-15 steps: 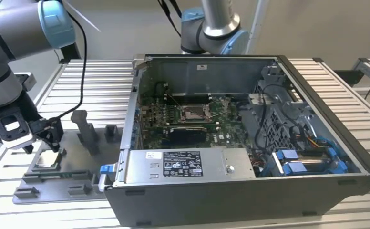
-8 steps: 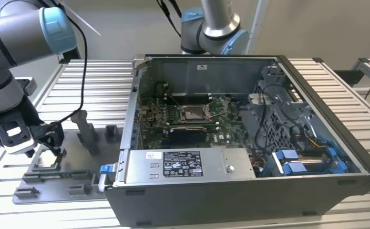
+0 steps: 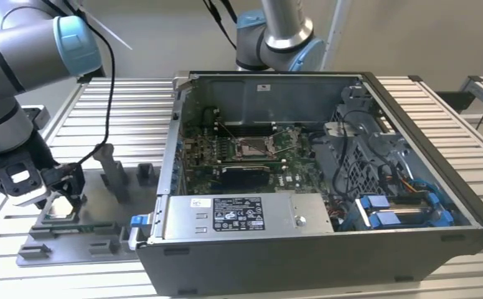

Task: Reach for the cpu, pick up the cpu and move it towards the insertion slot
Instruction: 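Pick up the cpu and move it towards the insertion slot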

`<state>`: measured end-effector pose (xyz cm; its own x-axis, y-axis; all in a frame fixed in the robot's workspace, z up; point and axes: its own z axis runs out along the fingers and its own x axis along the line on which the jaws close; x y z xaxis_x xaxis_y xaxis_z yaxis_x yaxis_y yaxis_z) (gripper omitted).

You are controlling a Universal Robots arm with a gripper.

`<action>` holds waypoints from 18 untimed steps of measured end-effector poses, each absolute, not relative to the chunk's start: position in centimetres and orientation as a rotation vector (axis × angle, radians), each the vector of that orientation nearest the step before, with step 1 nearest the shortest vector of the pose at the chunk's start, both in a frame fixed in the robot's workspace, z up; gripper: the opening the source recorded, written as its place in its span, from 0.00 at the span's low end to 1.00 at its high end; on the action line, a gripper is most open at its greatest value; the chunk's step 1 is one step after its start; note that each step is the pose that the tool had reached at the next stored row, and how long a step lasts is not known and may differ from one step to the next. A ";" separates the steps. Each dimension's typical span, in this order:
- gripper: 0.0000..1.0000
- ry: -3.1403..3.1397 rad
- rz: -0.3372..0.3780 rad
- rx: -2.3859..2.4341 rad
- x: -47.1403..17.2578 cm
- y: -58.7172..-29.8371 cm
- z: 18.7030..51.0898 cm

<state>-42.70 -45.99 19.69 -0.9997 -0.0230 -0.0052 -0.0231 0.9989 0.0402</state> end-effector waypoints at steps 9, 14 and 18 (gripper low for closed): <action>1.00 3.134 0.063 -0.036 -42.7 -46.0 19.0; 1.00 3.133 0.063 -0.036 -42.7 -45.9 18.9; 1.00 3.133 0.063 -0.036 -42.7 -45.7 18.8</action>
